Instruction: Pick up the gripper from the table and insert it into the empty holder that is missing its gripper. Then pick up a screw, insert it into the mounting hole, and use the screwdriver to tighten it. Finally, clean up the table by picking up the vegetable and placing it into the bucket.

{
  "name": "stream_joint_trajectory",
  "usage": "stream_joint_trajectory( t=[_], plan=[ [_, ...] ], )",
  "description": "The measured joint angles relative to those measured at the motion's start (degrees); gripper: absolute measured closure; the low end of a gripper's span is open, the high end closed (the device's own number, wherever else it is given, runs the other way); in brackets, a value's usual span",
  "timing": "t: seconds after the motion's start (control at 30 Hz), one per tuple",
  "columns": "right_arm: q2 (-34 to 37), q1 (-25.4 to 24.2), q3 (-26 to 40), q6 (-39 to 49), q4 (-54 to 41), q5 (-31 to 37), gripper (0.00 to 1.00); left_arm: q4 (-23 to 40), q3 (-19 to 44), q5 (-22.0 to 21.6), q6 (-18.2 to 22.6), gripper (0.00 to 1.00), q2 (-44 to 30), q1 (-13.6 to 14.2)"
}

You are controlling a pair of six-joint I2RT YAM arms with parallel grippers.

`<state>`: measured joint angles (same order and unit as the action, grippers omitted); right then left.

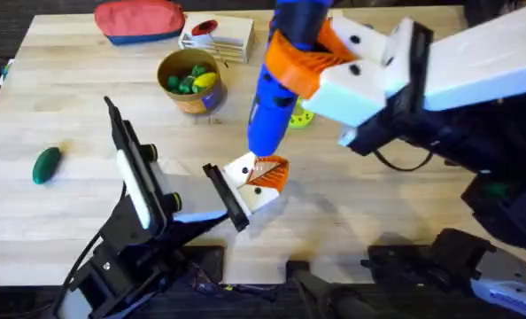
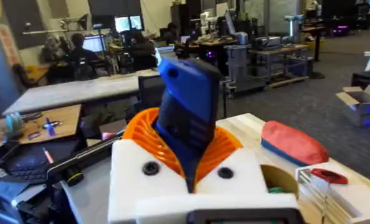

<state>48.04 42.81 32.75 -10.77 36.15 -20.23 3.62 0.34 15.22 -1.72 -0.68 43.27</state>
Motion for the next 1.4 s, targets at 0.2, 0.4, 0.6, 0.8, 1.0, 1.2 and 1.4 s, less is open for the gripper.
stream_joint_trajectory(
  t=[0.2, 0.4, 0.6, 0.8, 1.0, 1.2, 1.4],
  plan=[
    [2.74, 2.67, -0.01, 0.14, 1.17, 0.00, 0.994, 0.00, 0.00, 0.00, 0.00, 0.996, 0.00, 0.00],
    [4.29, 3.85, -0.01, 0.14, 1.17, 0.00, 0.994, -0.01, 0.00, 0.00, 0.00, 0.996, 0.02, 0.00],
    [4.78, 3.87, -0.02, 0.54, 1.30, 0.02, 0.994, 0.00, 0.00, 0.00, 0.00, 0.996, 0.00, 0.00],
    [6.93, 4.02, -0.02, 0.73, 3.24, 0.04, 0.994, 0.00, 0.00, 0.00, 0.00, 0.996, 0.01, 0.00],
    [7.59, 4.06, -0.02, 0.75, 4.06, 0.04, 0.994, 0.00, 0.00, 0.00, 0.00, 0.996, 0.02, 0.00],
    [7.58, 4.06, -0.02, 1.88, 5.08, 0.04, 0.994, 0.00, 0.00, 0.00, 0.00, 0.996, 0.01, 0.00],
    [7.60, 4.06, -0.02, 2.74, 4.93, 0.04, 0.994, 0.00, 0.00, 0.00, 0.00, 0.996, 0.02, 0.00]
  ],
)
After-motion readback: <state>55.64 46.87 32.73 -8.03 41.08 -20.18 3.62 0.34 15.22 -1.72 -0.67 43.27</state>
